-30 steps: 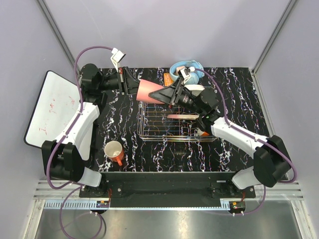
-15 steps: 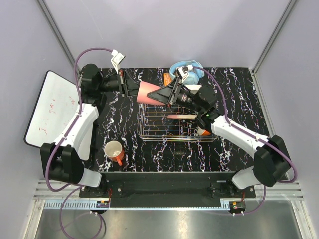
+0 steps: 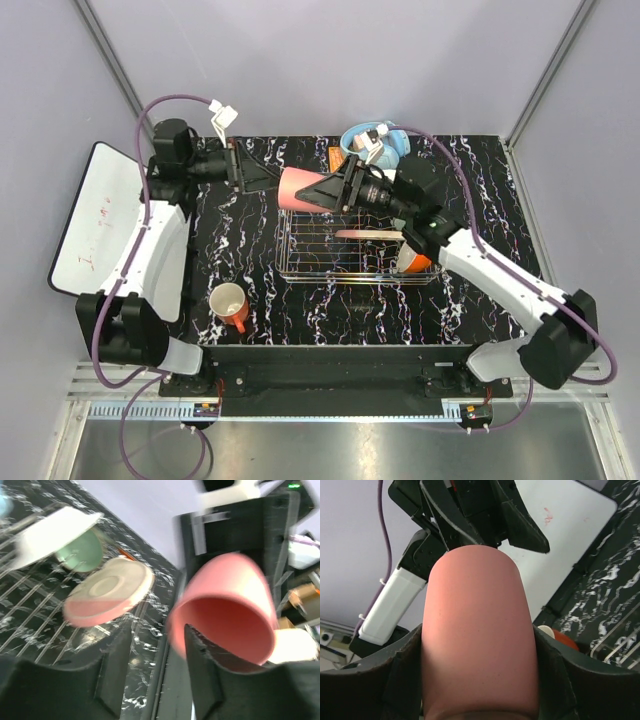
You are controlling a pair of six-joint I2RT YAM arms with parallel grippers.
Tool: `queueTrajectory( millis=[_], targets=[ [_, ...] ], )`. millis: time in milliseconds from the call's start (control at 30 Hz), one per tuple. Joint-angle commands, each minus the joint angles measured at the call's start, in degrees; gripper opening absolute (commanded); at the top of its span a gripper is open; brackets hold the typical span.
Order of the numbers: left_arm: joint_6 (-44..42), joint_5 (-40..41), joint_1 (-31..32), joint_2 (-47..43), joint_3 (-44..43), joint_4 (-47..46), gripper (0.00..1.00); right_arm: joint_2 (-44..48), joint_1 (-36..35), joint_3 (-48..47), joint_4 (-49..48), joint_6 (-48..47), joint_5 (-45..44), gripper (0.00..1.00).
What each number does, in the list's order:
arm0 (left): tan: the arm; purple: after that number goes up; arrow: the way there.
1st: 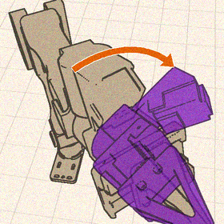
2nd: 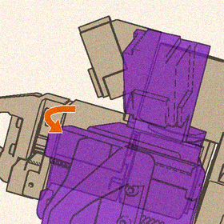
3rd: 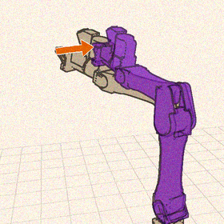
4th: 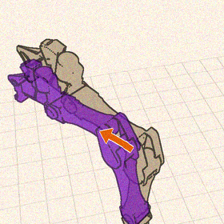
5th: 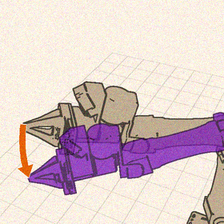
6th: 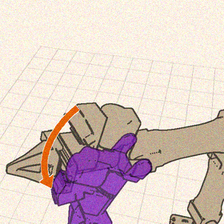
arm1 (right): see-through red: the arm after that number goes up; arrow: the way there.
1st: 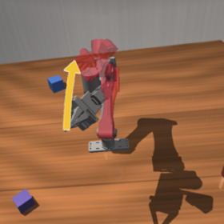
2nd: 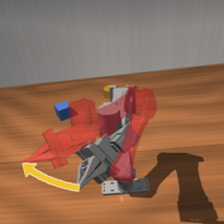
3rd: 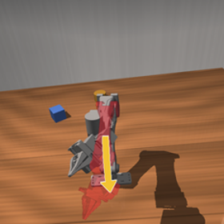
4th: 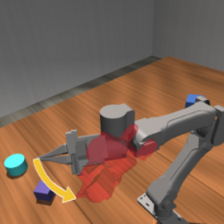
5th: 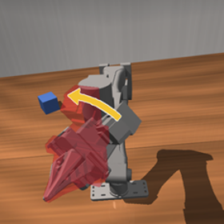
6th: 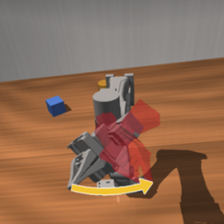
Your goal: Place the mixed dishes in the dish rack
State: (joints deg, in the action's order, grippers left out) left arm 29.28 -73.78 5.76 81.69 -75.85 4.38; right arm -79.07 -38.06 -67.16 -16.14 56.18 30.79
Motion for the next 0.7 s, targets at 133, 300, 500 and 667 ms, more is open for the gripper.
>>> queueTrajectory(
  millis=[133, 300, 500, 667],
  targets=[
    [-9.84, 0.64, -11.63, 1.01, -3.16, 10.64, 0.59, 2.0, 0.01, -12.1, 32.7, -18.2, -9.68, 0.0],
    [-20.65, 11.97, -11.91, 1.02, 0.7, 18.73, 0.59, -10.74, -0.25, -29.06, 50.66, -24.53, -16.18, 0.0],
    [-27.51, 17.53, -11.65, 0.58, 6.24, 23.29, 0.59, -27.26, -1.31, -51.64, 67.63, -31.92, -26.99, 0.0],
    [-35.07, 16.74, -11.82, 0.92, 6.16, 30.4, 0.56, -44.54, -2.8, -76.38, 82.83, -36.84, -37.72, 0.0]
  ],
)
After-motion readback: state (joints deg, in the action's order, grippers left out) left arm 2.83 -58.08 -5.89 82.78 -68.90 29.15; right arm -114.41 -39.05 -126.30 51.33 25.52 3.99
